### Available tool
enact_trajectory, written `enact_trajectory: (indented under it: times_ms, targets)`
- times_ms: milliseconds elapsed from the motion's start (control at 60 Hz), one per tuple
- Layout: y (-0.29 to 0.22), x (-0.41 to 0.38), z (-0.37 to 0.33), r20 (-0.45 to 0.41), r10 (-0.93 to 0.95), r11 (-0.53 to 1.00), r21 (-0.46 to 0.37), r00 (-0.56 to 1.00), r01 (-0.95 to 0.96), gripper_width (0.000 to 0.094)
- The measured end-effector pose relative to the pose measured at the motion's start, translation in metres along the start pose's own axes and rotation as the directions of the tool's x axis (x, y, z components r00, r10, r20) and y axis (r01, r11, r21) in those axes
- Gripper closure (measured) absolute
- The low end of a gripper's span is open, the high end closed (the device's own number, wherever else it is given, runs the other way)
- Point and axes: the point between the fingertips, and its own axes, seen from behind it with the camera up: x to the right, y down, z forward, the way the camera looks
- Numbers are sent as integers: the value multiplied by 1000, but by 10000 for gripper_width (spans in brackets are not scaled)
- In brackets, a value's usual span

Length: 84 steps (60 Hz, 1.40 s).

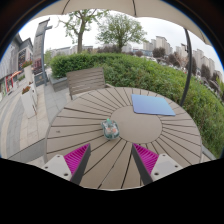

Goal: Arrange mouse

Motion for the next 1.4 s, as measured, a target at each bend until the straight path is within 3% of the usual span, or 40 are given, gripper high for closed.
enact_trajectory:
  times_ms: [167,450,700,767,800,817,867,983,1117,1300,1400]
  targets:
    - [-16,3,58,-22,-5,999,42,1000,5,78]
    - [-26,13,135,-38,-13,1000,-1,999,13,77]
    - [-36,18,155,-22,25,999,-28,999,-25,91]
    - [-37,14,156,-7,29,999,-33,1000,-29,178]
    - [-36,14,155,-7,24,999,-38,1000,-24,352]
    - [-36,13,155,-2,22,999,-42,1000,-23,510]
    - [-36,18,152,-22,40,998,-49,999,-41,534]
    - [-39,17,142,26,60,994,-95,998,-57,548]
    - [-107,48,121,59,35,999,-28,998,-33,548]
    - [-227,143,155,6,-11,995,103,1000,10,549]
    - [-228,195,216,-53,-13,998,64,999,16,549]
